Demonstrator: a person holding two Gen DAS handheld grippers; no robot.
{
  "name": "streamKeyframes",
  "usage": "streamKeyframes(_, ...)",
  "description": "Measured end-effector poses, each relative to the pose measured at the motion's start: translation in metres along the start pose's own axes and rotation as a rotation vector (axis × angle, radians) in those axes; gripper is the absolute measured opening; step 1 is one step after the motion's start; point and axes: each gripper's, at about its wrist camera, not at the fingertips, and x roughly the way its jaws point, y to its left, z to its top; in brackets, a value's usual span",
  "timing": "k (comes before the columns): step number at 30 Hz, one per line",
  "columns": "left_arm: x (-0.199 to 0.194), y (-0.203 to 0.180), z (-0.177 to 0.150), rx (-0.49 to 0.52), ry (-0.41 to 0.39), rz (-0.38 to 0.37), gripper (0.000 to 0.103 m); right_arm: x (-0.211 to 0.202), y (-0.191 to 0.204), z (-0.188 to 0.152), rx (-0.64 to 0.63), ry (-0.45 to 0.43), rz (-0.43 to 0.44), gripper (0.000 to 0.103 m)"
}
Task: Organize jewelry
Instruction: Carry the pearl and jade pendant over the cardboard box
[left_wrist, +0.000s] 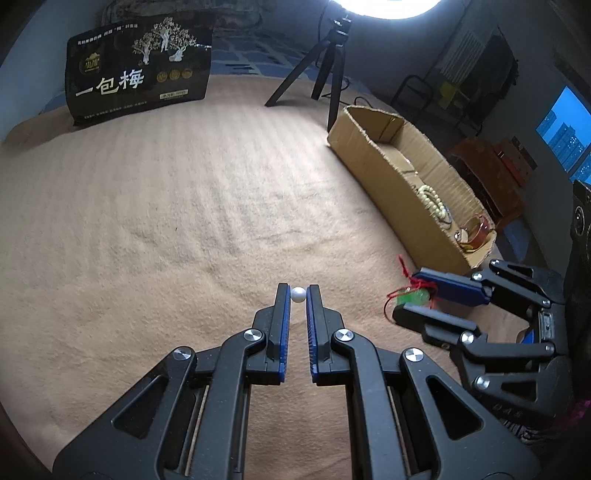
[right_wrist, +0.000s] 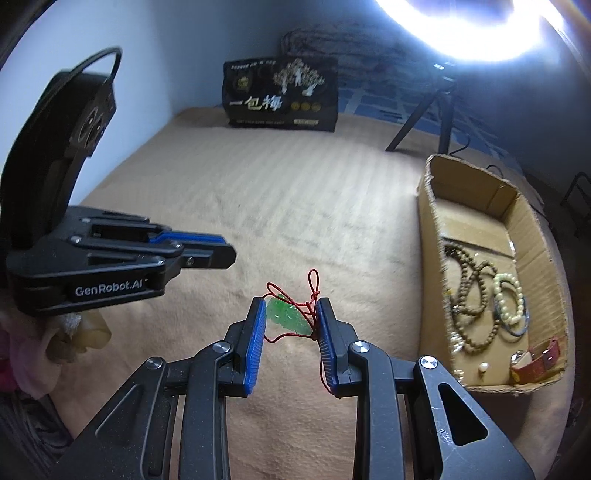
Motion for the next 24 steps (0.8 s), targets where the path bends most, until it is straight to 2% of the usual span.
streamKeyframes(15, -0.016, -0.044, 0.034, 0.009, -0.101, -0.055, 0.007, -0.032, -0.063, 0.016, 0.132, -0.115, -0.085, 0.026)
streamKeyframes(24, -0.009, -0.077, 0.051, 0.029, -0.136, -0.068, 0.007, -0.036, -0.105, 0.025, 0.195, -0.138, -0.113, 0.026)
